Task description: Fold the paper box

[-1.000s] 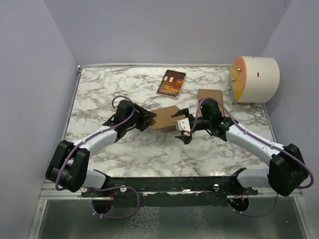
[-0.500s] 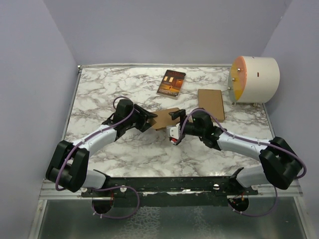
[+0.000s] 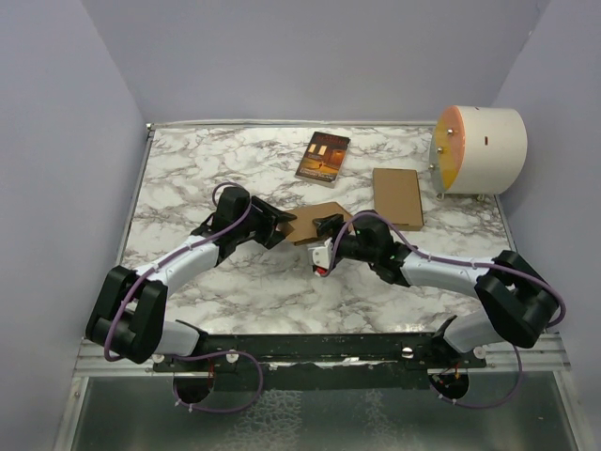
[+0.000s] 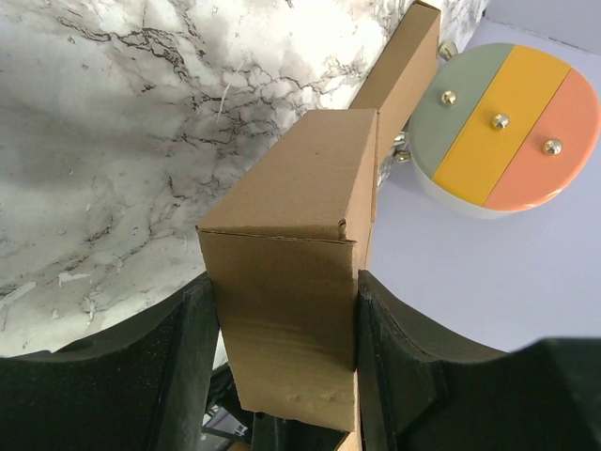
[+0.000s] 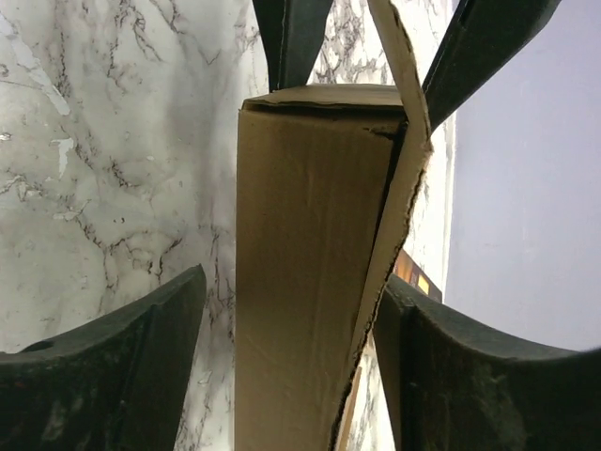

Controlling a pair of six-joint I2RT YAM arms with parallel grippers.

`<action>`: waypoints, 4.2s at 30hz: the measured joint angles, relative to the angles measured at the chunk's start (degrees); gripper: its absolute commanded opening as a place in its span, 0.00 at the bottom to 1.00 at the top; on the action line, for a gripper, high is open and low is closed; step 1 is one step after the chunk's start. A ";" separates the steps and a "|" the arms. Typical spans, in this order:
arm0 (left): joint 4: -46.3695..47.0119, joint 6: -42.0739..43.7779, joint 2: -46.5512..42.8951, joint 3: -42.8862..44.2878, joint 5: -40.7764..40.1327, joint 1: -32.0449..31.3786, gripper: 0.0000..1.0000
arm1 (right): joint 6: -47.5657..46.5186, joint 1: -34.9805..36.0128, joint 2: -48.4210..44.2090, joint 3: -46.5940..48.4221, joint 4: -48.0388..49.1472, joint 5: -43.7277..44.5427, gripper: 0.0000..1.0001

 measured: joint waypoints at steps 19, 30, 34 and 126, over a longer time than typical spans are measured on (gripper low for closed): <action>3.28 -1.29 -0.04 -1.97 1.66 0.22 0.63 | 1.70 0.22 0.22 -0.04 1.86 1.20 0.41; 3.52 -1.84 -4.48 -3.32 1.62 0.31 0.78 | 7.56 0.22 0.22 0.70 1.40 1.09 0.40; 2.58 -1.38 -7.56 -4.24 1.25 0.68 0.81 | 10.67 -0.07 0.22 2.27 -0.11 0.39 0.40; 6.97 40.92 10.91 5.99 -7.65 -9.29 0.34 | 85.09 -24.28 39.21 36.87 -25.53 -48.50 0.66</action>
